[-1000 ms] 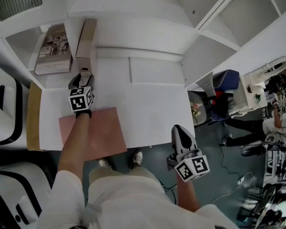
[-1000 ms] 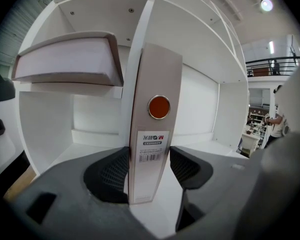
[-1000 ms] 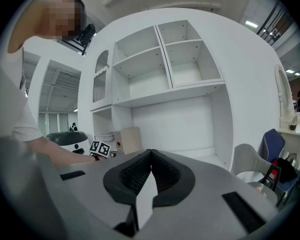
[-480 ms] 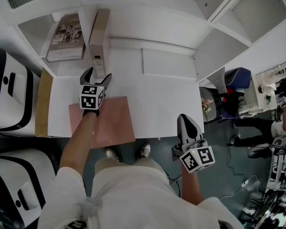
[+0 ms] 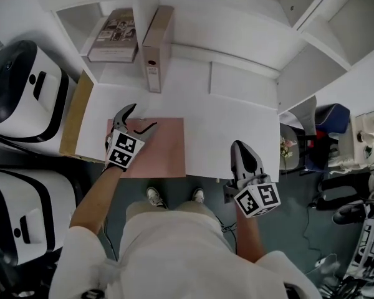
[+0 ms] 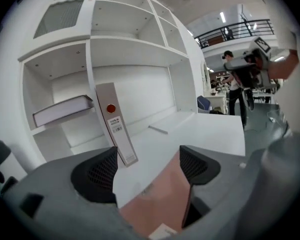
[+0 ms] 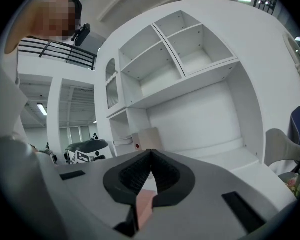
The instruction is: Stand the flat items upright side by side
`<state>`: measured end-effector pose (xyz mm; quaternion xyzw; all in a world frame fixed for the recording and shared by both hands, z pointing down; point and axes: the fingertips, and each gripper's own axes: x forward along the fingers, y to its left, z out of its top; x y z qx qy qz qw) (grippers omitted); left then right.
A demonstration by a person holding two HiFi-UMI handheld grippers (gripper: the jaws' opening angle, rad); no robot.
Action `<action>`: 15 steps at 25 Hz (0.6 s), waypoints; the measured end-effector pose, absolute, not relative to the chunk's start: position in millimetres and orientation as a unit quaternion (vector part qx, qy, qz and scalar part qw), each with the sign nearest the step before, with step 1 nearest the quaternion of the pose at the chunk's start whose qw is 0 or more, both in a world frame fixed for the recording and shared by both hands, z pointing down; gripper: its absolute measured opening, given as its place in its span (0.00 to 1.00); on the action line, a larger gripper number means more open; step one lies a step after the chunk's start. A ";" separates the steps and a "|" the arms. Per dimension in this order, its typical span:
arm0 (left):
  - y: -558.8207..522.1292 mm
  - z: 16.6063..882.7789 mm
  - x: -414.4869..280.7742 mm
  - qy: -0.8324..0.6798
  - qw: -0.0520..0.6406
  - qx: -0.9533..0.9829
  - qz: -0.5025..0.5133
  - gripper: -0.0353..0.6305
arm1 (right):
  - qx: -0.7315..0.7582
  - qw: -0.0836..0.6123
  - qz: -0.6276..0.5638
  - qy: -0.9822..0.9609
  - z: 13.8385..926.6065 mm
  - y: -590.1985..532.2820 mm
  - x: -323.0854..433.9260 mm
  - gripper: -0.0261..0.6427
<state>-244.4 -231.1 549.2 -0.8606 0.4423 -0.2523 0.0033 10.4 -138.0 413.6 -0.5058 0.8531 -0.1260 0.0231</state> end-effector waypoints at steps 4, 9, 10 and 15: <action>-188.5 571.7 -251.5 0.435 0.020 -0.847 -0.305 0.65 | -0.480 0.028 -0.137 0.866 419.0 -144.4 18.8 0.04; -136.0 586.7 -242.3 0.403 0.059 -0.835 -0.369 0.67 | -0.439 0.017 -0.146 0.886 424.2 -150.3 22.0 0.04; -126.3 588.9 -239.6 0.398 0.062 -0.834 -0.378 0.67 | -0.431 0.016 -0.147 0.890 424.3 -151.6 21.2 0.04; -88.0 601.0 -219.4 0.365 0.089 -0.825 -0.422 0.70 | -0.392 0.012 -0.153 0.907 426.8 -155.7 14.6 0.04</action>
